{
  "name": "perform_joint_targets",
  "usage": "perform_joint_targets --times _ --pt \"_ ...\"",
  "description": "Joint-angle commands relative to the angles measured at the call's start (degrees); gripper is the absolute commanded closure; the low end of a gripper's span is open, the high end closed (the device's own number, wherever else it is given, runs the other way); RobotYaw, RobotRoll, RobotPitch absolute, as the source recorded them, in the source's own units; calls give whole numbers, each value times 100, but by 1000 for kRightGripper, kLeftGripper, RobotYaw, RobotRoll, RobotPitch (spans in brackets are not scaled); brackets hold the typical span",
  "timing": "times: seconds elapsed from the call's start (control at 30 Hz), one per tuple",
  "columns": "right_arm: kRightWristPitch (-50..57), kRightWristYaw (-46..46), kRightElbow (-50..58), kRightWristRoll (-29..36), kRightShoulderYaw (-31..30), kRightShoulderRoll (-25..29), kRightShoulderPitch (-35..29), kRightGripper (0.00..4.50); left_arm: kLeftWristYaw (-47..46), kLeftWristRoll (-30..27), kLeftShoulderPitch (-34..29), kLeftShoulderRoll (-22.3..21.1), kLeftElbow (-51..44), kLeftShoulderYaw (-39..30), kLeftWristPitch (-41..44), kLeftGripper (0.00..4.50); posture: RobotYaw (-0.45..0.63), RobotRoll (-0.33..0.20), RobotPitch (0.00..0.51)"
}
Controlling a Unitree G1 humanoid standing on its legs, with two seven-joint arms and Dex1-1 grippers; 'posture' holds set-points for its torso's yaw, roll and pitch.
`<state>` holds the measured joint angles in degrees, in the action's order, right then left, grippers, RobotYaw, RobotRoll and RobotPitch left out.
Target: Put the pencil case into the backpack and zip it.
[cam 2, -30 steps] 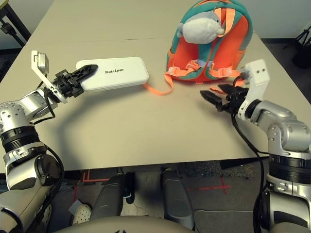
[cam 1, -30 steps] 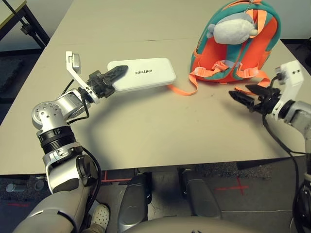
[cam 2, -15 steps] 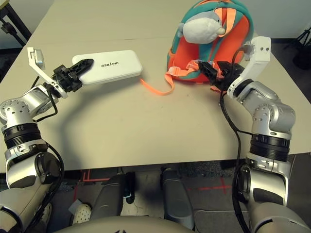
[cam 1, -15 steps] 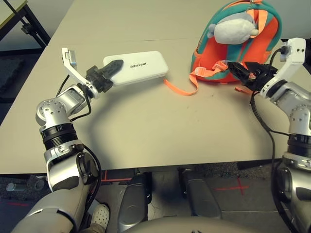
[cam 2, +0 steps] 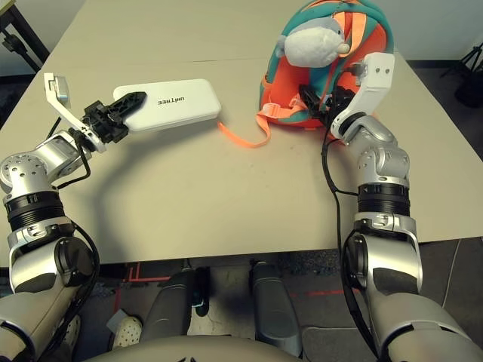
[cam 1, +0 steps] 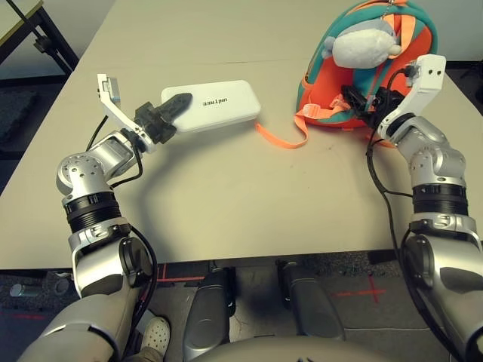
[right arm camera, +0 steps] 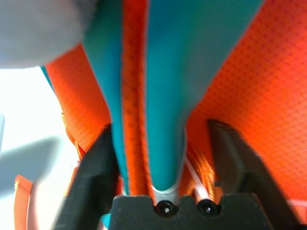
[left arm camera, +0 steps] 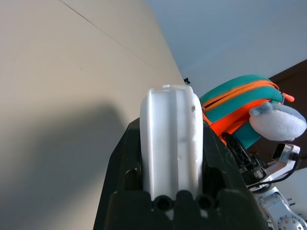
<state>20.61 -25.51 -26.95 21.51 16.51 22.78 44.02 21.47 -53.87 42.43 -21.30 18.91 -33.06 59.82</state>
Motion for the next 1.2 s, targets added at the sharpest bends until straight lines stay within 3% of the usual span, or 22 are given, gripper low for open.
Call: perform_joint_targets --times 0.03,0.1,0.17,0.5,0.87,1.03,1.2 --pt "205 -254 452 132 -55 105 -253 2520 -4 -54 24 -22 -90 3 -125 3243 -142 0 161" --pt "503 -395 907 290 -62 165 -447 3296 -1 -40 42 -15 -56 23 -166 3243 -147 0 161" --pt "855 -483 1397 483 -50 227 -637 3769 9 -26 61 -8 -15 48 -210 3243 -153 0 159" --pt "2867 -513 3737 1908 269 627 -1323 3791 92 32 145 -4 203 171 -391 3243 -177 0 151" --pt "4328 69 5183 3701 932 858 -1688 3791 218 75 222 -54 447 296 -535 3243 -199 0 146" --pt "4239 247 5289 3713 731 821 -2054 3791 278 127 298 -39 558 346 -595 3243 -204 0 139" --pt "3806 226 5174 3120 134 740 -2465 3791 320 121 434 -30 533 378 -597 3243 -200 0 133"
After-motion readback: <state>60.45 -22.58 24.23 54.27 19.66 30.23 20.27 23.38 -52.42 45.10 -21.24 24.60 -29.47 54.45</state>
